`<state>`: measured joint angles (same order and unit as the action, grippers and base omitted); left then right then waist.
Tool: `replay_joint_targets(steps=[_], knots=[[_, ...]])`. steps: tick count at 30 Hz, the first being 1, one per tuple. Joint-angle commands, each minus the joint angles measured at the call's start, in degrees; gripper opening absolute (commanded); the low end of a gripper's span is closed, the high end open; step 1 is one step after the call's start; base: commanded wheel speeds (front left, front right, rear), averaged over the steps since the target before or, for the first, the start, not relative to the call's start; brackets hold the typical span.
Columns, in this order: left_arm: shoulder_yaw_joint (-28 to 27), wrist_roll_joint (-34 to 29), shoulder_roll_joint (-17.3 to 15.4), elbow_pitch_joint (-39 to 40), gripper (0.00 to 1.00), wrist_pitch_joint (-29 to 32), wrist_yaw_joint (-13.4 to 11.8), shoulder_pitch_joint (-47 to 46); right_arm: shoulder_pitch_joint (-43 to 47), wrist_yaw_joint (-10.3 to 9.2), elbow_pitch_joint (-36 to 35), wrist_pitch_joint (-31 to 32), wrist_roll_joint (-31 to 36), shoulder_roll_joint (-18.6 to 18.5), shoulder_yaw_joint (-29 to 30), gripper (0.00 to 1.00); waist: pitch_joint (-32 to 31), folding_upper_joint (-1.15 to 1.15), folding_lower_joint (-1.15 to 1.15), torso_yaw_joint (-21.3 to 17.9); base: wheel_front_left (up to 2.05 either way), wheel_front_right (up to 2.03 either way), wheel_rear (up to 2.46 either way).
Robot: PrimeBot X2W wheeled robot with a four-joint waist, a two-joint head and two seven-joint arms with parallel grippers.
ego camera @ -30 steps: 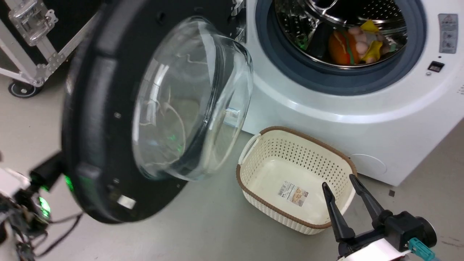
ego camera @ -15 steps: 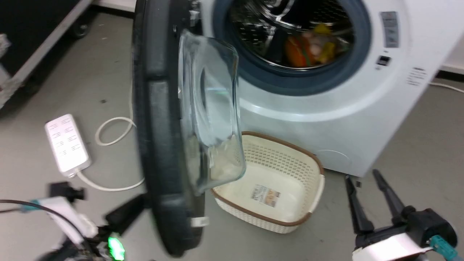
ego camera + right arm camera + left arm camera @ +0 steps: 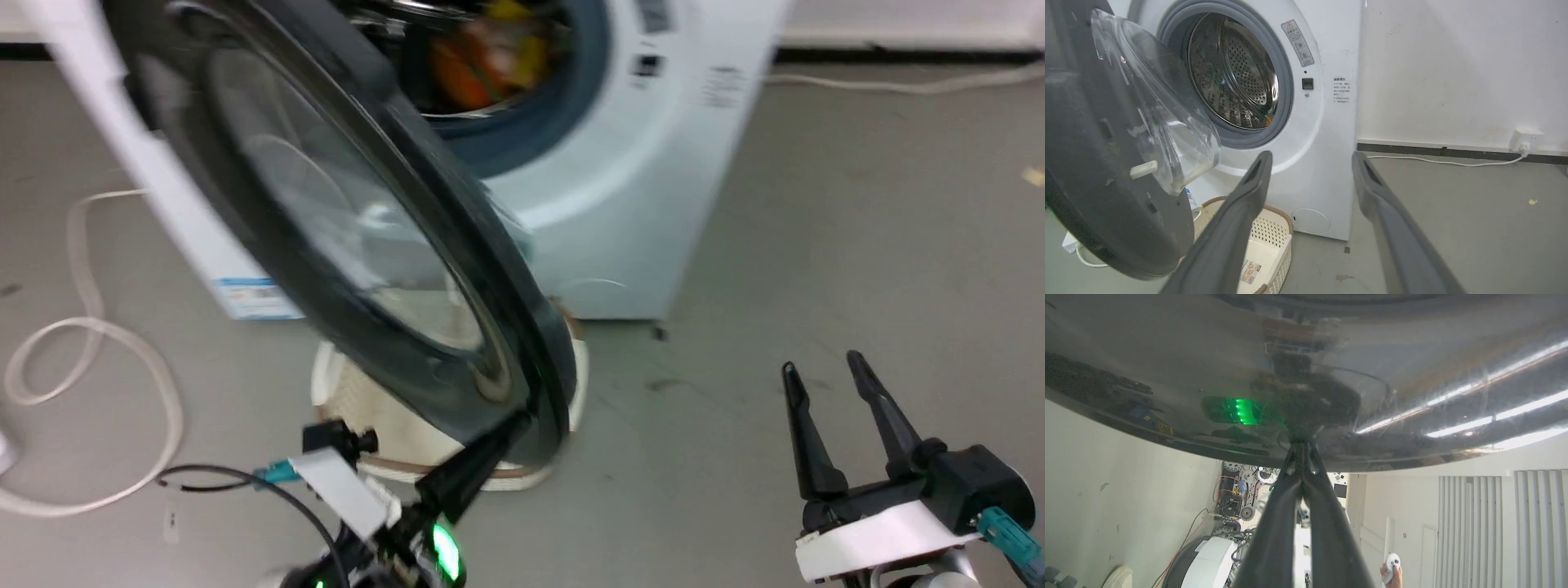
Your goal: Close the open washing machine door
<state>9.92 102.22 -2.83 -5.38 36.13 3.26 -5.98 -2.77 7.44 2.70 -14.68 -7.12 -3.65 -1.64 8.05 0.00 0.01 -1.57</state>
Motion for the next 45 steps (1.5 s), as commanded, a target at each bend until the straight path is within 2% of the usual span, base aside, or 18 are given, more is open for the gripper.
replay_joint_targets(steps=[1,2,4,5,6,10,11,17,20,24,28,33,34,35,36,39,42,45], knots=[[0.7,0.5,-0.1,-0.9,0.00,-1.9,0.9,-2.1,-0.7,0.05,0.1,-0.1,-0.3,0.2,0.1,1.00,3.3,0.00,-0.01,-7.1,0.00,0.00,0.00],[1.3,0.8,-0.1,-2.5,0.00,-5.8,1.9,-4.5,-0.9,0.05,0.4,-0.1,-0.6,0.3,0.1,1.00,4.3,0.00,-0.01,-10.1,0.00,0.00,0.00],[1.1,1.1,-0.1,-3.3,0.00,-8.3,2.5,-5.9,-1.1,0.05,0.6,-0.1,-0.8,0.3,0.1,1.00,4.8,0.00,-0.01,-11.6,0.00,0.00,0.00],[0.4,2.4,-0.1,-5.0,0.00,-12.9,3.2,-8.6,-1.2,0.05,0.9,-0.2,-1.2,0.5,0.1,1.00,5.7,0.00,-0.01,-14.2,0.00,0.00,0.00],[0.4,2.4,-0.1,-5.0,0.00,-12.9,3.2,-8.6,-1.2,0.05,0.9,-0.2,-1.2,0.5,0.1,1.00,5.7,0.00,-0.01,-14.2,0.00,0.00,0.00],[0.0,1.4,-0.1,-9.1,0.00,-20.6,3.9,-16.2,-1.5,0.05,1.3,-0.3,-2.0,0.7,0.0,1.00,7.9,0.00,-0.01,-18.8,0.00,0.00,0.00],[0.0,1.4,-0.1,-9.1,0.00,-20.6,3.9,-16.2,-1.5,0.05,1.3,-0.3,-2.0,0.7,0.0,1.00,7.9,0.00,-0.01,-18.8,0.00,0.00,0.00],[-1.2,0.8,-0.1,-14.9,0.00,-29.6,4.2,-26.0,-2.5,0.05,1.0,-0.3,-3.5,0.8,-1.2,1.00,9.7,0.00,-0.01,-21.7,0.00,0.00,0.00],[-2.1,1.0,-0.1,-17.6,0.00,-33.9,4.2,-30.3,-2.9,0.05,1.0,-0.3,-4.2,0.8,-1.7,1.00,10.1,0.00,-0.01,-22.1,0.00,0.00,0.00],[-1.7,-0.3,-0.1,-18.9,0.00,-35.5,4.2,-32.5,-3.1,0.05,1.1,-0.3,-4.3,0.8,-2.1,1.00,9.7,0.00,-0.01,-21.3,0.00,0.00,0.00],[-1.3,-2.0,-0.1,-18.0,0.00,-35.4,4.2,-30.5,-2.8,0.05,1.0,-0.3,-3.8,0.8,-1.9,1.00,8.1,0.00,-0.01,-19.2,0.00,0.00,0.00],[1.2,-8.4,-0.9,-12.5,0.00,-35.1,4.2,-23.5,-1.9,0.05,0.7,-0.3,-2.6,0.8,-1.2,1.00,4.8,0.00,-0.01,-15.2,0.00,0.00,0.00],[2.1,-10.0,-1.2,-10.9,0.13,-35.4,4.2,-21.7,-1.6,0.05,0.5,-0.3,-2.3,0.8,-1.0,1.00,3.9,0.00,-0.01,-14.2,0.00,0.00,0.00],[2.8,-11.6,-1.6,-9.5,0.47,-36.0,4.2,-19.6,-1.3,0.05,0.5,-0.3,-2.0,0.8,-0.8,1.00,3.0,0.00,-0.01,-13.1,0.00,0.00,0.00],[3.6,-13.1,-2.1,-8.2,1.00,-36.7,4.2,-17.5,-0.9,0.05,0.5,-0.3,-1.7,0.8,-0.8,1.00,2.0,0.00,-0.01,-12.1,0.00,0.00,0.00],[7.1,-20.6,-5.6,-3.9,1.00,-40.1,4.2,-11.8,0.6,0.05,0.5,-0.3,-1.1,0.8,-0.8,1.00,-1.1,0.00,-0.01,-8.7,0.00,0.00,0.00],[10.5,-28.4,-9.4,-1.0,1.00,-46.3,4.2,-7.1,2.4,0.05,0.5,-0.3,-0.3,0.6,-0.7,1.00,-3.9,0.00,-0.01,-4.7,0.00,0.00,0.00],[10.8,-33.7,-11.6,-1.4,1.00,-49.9,4.2,-3.5,4.0,0.05,0.6,-0.3,-0.2,0.2,-0.8,1.00,-6.0,0.00,-0.01,-0.7,0.00,0.00,0.00]])
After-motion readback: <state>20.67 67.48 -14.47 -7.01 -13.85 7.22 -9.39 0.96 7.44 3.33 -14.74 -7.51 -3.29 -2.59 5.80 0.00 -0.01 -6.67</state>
